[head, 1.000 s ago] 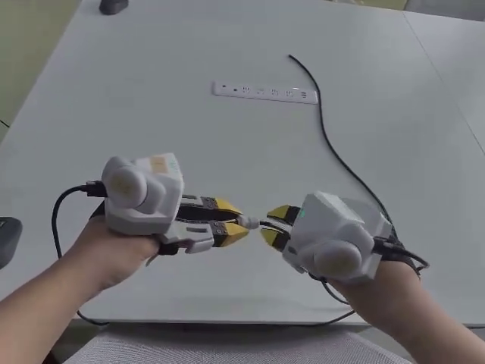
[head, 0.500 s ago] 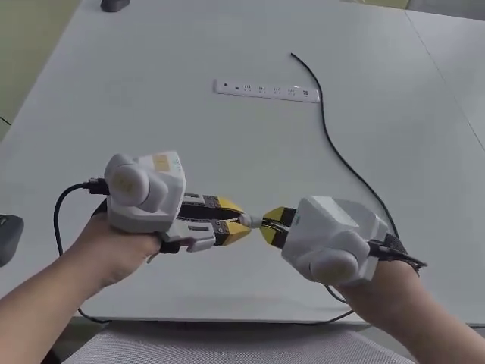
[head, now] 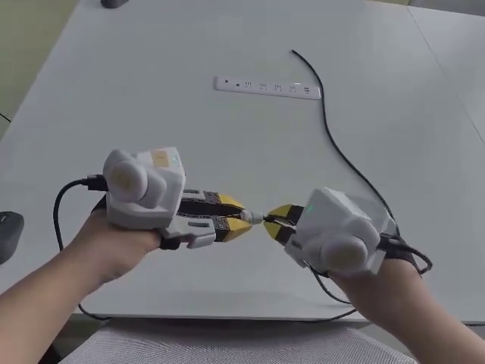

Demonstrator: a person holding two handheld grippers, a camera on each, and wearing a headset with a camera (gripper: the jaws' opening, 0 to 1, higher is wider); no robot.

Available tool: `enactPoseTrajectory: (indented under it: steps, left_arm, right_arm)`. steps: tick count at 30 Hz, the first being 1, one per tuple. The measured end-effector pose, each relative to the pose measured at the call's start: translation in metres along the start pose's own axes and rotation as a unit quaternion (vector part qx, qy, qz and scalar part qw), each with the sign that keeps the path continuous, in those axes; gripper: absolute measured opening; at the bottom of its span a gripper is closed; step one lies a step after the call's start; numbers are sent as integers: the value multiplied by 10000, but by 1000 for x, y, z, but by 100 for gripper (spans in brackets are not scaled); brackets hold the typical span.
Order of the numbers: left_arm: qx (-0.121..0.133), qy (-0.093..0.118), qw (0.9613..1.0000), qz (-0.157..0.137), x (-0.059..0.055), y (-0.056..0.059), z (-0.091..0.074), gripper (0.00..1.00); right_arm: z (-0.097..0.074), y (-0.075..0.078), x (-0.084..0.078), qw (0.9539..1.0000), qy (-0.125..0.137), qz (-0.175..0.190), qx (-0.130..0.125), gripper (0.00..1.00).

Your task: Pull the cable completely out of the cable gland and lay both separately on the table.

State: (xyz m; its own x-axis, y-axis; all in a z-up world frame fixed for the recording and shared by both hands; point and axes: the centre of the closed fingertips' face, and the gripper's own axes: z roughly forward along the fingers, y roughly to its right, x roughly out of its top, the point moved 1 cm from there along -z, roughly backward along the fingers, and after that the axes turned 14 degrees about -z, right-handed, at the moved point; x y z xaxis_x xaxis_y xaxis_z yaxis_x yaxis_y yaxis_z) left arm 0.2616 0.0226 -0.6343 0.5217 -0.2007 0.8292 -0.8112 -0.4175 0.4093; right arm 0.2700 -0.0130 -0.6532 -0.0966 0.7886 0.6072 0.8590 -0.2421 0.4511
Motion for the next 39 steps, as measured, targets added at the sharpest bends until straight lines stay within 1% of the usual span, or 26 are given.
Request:
enactPoseTrajectory:
  steps: [2, 7, 10, 12, 14, 17, 19, 22, 23, 24, 29, 31, 32, 34, 35, 39]
  left_arm:
    - [3, 1, 10000, -8, 0, -1, 0, 15]
    - [4, 3, 10000, 7, 1, -1, 1, 15]
    - [11, 11, 10000, 11, 1, -2, 1, 15]
    - [10, 13, 10000, 25, 2, -2, 0, 15]
    - [12, 27, 10000, 26, 2, -2, -1, 15]
    - [10, 46, 10000, 39, 3, -2, -1, 15]
    - [7, 48, 10000, 42, 3, -2, -1, 15]
    - [4, 49, 10000, 49, 3, -1, -1, 15]
    - [3, 51, 10000, 57, 3, -1, -1, 15]
    - [5, 52, 10000, 57, 3, -1, -1, 15]
    - [12, 58, 10000, 63, 4, -1, -1, 15]
    - [15, 57, 10000, 65, 4, -1, -1, 15]
    - [15, 59, 10000, 64, 4, -1, -1, 15]
    - [16, 65, 10000, 61, 4, 0, -1, 15]
    - [19, 71, 10000, 67, 4, 0, -1, 15]
    - [20, 72, 10000, 56, 3, 1, 0, 15]
  right_arm:
    - [0, 1, -3, 10000, -6, 89, -24, 0]
    - [1, 3, -10, 9988, 20, 473, -76, 0]
    - [2, 5, -16, 9963, 5, 857, -108, 0]
    - [2, 6, -21, 9952, -11, 967, -129, 0]
    - [2, 7, -27, 9928, -46, 1187, -153, 0]
    - [3, 9, -37, 9859, -66, 1662, -187, 0]
    - [3, 10, -42, 9829, -72, 1831, -202, 1]
    - [4, 10, -51, 9769, -90, 2123, -217, 1]
    - [4, 10, -53, 9759, -93, 2169, -220, 1]
    - [5, 10, -56, 9724, -111, 2321, -222, 1]
    - [6, 9, -69, 9603, -131, 2775, -245, 1]
    - [6, 9, -76, 9535, -167, 2998, -261, 1]
    - [6, 8, -79, 9476, -171, 3179, -264, 1]
    - [5, 8, -85, 9394, -146, 3411, -294, 1]
    - [5, 8, -87, 9362, -145, 3501, -292, 1]
    - [6, 6, -99, 9186, -172, 3934, -317, 1]
